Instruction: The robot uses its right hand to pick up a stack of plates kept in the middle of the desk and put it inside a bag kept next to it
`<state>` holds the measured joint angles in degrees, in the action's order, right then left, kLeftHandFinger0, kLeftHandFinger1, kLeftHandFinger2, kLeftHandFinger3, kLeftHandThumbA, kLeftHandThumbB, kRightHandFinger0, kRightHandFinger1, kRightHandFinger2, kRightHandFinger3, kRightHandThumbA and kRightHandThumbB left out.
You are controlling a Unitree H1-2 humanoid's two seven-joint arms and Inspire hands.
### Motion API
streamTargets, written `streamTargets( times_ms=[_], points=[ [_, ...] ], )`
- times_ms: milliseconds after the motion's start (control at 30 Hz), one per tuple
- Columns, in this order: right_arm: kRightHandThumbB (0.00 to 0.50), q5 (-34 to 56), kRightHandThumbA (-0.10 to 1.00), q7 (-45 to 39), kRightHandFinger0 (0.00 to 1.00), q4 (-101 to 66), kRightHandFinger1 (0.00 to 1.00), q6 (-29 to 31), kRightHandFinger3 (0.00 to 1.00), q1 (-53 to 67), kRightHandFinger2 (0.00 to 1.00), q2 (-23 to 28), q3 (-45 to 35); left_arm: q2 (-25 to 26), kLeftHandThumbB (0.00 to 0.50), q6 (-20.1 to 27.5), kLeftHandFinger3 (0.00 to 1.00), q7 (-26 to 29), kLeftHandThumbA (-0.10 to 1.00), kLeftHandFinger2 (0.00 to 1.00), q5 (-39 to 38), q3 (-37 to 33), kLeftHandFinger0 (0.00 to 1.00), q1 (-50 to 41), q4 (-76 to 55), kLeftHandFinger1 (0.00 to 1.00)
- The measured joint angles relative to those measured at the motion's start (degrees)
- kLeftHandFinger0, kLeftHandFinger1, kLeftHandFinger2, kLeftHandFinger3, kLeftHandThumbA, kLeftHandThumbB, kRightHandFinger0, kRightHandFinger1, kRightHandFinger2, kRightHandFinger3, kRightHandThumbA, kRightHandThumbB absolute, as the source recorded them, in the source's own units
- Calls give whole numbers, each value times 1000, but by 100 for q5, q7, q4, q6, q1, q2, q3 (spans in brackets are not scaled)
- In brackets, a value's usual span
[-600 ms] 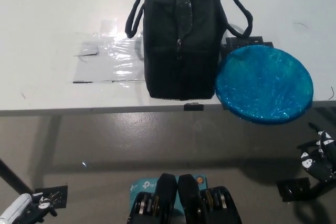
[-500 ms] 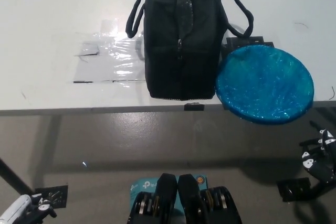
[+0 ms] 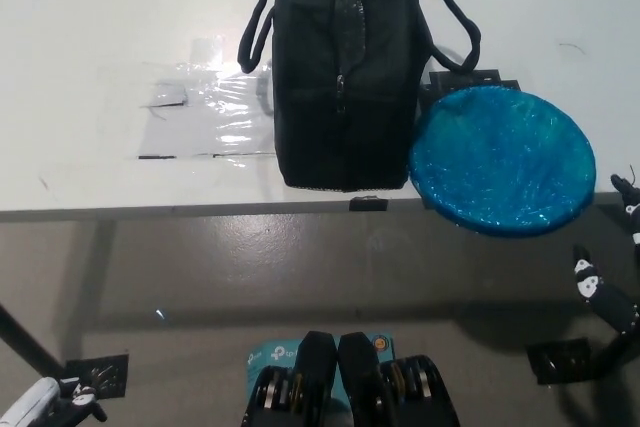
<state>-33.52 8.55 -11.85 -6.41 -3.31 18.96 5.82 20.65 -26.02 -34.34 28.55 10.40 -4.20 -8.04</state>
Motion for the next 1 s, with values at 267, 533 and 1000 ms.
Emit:
streamTargets(
  times_ms=[267,533,1000],
  points=[
    [500,-947,971,111,1000,-115,1000,63,1000,-54,1000,-3,502,1,104,-1,1000,-154,685,956,117,26,714,73,2,838],
    [500,-1839,1000,102,1000,29,1000,146,1000,-444,1000,181,1113,0,114,-5,1000,-337,694,945,225,127,698,153,-4,822],
    [500,-2674,944,197,1000,1166,1000,539,1000,-1100,1000,502,1541,-65,145,-8,1000,-506,704,924,440,299,700,240,-56,813]
  ],
)
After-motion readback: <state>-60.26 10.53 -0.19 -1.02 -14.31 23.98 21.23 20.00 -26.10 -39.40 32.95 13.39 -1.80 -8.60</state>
